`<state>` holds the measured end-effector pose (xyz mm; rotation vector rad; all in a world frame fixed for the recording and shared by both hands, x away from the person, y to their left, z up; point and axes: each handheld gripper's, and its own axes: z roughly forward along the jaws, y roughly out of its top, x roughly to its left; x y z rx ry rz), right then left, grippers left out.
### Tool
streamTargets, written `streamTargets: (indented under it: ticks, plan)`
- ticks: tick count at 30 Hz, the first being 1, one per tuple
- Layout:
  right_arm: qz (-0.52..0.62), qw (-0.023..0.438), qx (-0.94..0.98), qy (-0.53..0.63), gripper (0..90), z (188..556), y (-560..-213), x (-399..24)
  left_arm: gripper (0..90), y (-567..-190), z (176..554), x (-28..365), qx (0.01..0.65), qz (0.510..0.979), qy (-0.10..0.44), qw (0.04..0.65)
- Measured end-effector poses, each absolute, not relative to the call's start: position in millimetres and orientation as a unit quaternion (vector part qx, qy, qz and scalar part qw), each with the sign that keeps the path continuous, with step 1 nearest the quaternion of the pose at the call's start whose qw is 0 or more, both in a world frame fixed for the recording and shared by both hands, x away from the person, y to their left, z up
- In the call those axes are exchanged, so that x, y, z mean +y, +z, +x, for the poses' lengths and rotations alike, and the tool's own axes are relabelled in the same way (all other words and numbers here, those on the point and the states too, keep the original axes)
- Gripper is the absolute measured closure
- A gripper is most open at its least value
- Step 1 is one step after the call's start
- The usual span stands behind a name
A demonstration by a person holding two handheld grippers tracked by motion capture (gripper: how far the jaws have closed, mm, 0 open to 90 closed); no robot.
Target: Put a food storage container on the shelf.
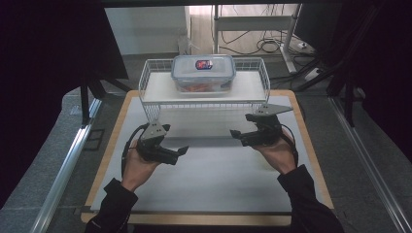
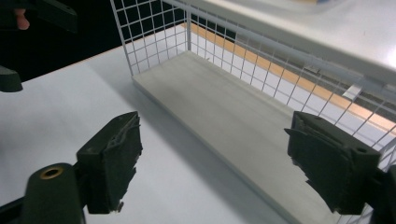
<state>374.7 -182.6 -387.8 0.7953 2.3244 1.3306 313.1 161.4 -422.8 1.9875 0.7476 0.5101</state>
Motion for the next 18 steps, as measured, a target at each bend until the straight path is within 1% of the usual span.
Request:
streamTargets:
  ticks: [5, 13, 18]
  plan:
    - [0.285, 0.171, 0.819, 0.469, 12.9, 366.9, -399.0, -188.3, 2.4, -433.6, 303.8, 163.0, 0.306, 0.81, 0.217, 0.45]
    - [0.28, 0.184, 0.817, 0.47, 9.3, 351.8, -414.8, -195.0, 2.6, -450.7, 295.9, 168.4, 0.33, 0.806, 0.188, 0.455]
    - [0.286, 0.184, 0.818, 0.464, 7.9, 345.2, -426.3, -196.7, 0.9, -459.1, 288.4, 173.9, 0.328, 0.8, 0.217, 0.453]
